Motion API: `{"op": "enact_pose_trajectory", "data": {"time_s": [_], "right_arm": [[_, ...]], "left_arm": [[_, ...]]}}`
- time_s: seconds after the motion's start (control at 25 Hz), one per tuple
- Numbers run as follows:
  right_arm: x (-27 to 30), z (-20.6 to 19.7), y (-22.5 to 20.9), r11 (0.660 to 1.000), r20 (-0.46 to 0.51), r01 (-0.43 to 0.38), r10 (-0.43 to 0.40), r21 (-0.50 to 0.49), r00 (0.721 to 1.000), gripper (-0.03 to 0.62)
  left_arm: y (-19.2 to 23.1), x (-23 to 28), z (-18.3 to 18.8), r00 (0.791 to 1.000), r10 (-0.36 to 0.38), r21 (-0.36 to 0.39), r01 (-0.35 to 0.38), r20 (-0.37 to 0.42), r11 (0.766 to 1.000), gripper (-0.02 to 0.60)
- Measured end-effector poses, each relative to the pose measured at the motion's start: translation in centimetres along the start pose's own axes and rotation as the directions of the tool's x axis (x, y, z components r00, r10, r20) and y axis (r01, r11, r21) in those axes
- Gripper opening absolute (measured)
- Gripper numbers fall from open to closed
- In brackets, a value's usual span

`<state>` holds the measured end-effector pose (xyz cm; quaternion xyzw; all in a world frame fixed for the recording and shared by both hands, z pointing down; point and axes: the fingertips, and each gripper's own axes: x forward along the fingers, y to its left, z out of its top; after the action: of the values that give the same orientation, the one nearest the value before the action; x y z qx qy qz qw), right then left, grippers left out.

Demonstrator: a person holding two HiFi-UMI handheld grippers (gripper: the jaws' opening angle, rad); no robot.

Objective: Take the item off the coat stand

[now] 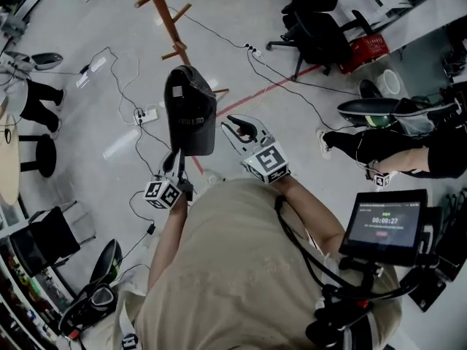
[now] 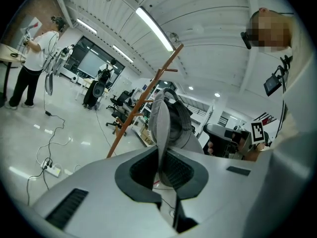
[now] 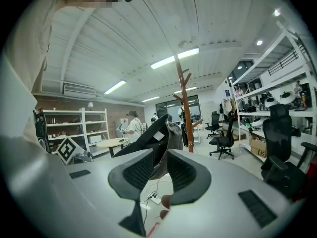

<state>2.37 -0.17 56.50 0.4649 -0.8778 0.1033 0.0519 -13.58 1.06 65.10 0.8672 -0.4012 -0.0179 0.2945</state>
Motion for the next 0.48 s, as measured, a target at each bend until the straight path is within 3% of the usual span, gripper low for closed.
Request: {"op": "enact_pose_trajectory", "data": {"time_s": [0.48], "right_arm": [[2.5, -0.3, 0.7, 0.999, -0.009, -0.048, 0.048, 0.001, 0.999, 0.089]], "left_arm": [[2.5, -1.2, 1.0, 0.998, 0.061, -0.025, -0.06, 0.032, 0.998, 0.034]]}}
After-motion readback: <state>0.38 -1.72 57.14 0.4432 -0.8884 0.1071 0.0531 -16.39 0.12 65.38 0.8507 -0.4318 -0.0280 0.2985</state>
